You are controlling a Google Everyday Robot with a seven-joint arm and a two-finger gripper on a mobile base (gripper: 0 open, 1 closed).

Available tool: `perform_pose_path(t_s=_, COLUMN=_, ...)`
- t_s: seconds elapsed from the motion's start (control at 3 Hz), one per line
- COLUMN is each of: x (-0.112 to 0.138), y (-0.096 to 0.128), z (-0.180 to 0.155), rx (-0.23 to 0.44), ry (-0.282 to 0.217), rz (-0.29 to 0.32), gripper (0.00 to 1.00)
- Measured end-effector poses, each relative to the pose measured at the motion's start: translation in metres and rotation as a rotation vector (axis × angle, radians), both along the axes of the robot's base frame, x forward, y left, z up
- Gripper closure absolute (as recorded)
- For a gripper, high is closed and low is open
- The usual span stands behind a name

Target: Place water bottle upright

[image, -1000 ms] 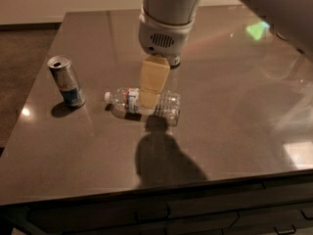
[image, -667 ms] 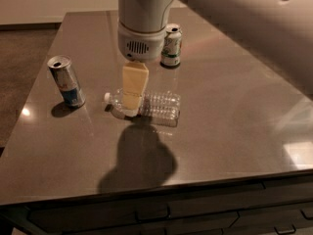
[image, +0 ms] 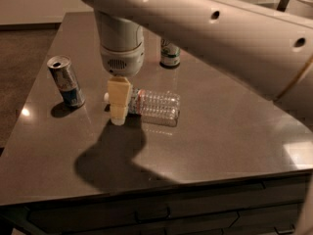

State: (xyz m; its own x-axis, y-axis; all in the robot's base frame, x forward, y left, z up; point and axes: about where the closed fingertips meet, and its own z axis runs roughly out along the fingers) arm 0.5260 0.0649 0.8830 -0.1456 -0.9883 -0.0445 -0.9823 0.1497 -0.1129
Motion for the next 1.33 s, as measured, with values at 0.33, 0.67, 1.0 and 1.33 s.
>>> perform_pose_path(t_s=0.33, x=0.007, y=0.002, z=-0.016, rx=-0.019, ry=0.029, rz=-0.021, gripper=0.0)
perform_pose_path(t_s=0.67, x=0.011, y=0.002, z=-0.027, rx=-0.034, ry=0.046, rz=-0.038, gripper=0.0)
perform_pose_path(t_s=1.0, x=0.014, y=-0.001, z=-0.034, rx=-0.042, ry=0.061, rz=-0.051, gripper=0.18)
perform_pose_path(t_s=1.33, x=0.015, y=-0.005, z=-0.034, rx=-0.038, ry=0.069, rz=-0.057, gripper=0.41)
